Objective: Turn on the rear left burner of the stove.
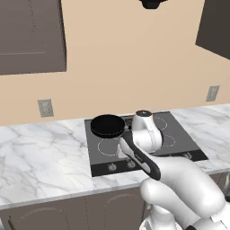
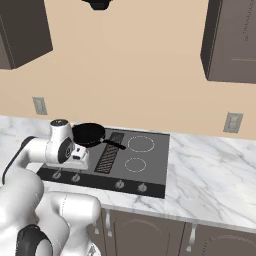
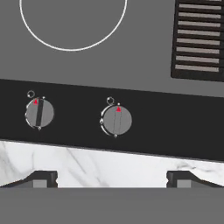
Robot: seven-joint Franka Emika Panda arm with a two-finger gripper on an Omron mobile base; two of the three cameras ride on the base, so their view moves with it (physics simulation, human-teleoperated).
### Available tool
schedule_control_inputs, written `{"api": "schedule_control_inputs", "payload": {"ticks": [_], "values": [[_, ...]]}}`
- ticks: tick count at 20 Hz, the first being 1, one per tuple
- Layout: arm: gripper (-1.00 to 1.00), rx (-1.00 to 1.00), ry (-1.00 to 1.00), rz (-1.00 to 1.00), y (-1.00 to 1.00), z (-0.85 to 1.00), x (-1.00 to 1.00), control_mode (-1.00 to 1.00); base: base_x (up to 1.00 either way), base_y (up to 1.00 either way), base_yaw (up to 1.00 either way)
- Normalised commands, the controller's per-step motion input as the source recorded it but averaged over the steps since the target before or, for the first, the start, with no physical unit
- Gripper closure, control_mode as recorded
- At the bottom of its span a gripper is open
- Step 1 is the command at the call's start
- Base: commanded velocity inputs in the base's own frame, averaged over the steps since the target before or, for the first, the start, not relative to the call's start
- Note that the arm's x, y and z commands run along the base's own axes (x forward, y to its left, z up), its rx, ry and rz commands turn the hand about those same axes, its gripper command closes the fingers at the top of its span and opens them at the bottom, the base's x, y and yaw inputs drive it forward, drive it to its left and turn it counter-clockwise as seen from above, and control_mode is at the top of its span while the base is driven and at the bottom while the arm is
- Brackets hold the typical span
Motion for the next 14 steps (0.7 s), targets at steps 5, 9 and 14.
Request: {"api": "schedule_control_inputs", "payload": {"ticks": [5,9,14], "values": [[-1.00,0.00,0.00,0.00,0.00,-0.32,0.06,-1.00,0.00,0.00,0.00],[-1.00,0.00,0.00,0.00,0.00,-0.37,0.19,-1.00,0.00,0.00,0.00],[-1.00,0.00,0.00,0.00,0.00,-0.32,0.17,-1.00,0.00,0.00,0.00]]}}
